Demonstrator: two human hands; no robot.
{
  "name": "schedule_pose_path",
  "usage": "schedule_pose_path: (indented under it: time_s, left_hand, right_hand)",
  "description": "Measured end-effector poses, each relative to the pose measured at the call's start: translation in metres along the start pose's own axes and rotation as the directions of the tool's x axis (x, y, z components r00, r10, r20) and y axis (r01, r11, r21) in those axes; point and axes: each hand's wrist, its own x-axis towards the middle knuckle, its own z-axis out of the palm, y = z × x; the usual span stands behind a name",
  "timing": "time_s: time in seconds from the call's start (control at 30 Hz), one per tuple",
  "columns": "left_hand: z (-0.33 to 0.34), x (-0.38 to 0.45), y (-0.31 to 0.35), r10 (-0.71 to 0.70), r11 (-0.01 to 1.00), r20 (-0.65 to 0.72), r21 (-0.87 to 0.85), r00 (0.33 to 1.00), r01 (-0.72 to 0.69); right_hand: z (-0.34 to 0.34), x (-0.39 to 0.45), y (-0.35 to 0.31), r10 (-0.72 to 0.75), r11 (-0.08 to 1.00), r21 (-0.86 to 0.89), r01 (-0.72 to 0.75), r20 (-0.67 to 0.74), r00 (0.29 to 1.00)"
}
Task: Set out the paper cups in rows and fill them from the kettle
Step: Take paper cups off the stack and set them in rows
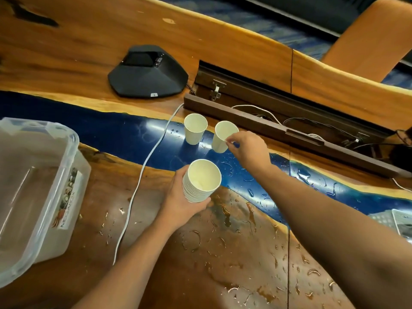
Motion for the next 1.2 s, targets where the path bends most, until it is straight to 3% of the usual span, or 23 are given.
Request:
schedule_pose_path:
  time_s: [0.27, 0.53, 1.2]
  left_hand:
    - [0.000, 0.000, 0.001, -0.024, 1.000, 0.012, 0.007, 1.000, 0.024]
    - [0.000, 0.002, 0.005, -0.044, 0.999, 0.026, 0.031, 0.999, 0.043]
    - [0.000, 0.001, 0.004, -0.031, 0.999, 0.017, 0.043, 0.999, 0.030]
  right_hand:
    - [0.027, 0.020, -0.002, 0.056, 0.998, -0.004, -0.056, 0.080, 0.995]
    - [0.025, 0.030, 0.005, 0.010, 0.999, -0.031, -0.006, 0.137, 0.991]
    - [0.018, 0.034, 0.004, 0.062, 0.998, -0.032, -0.058, 0.157, 0.986]
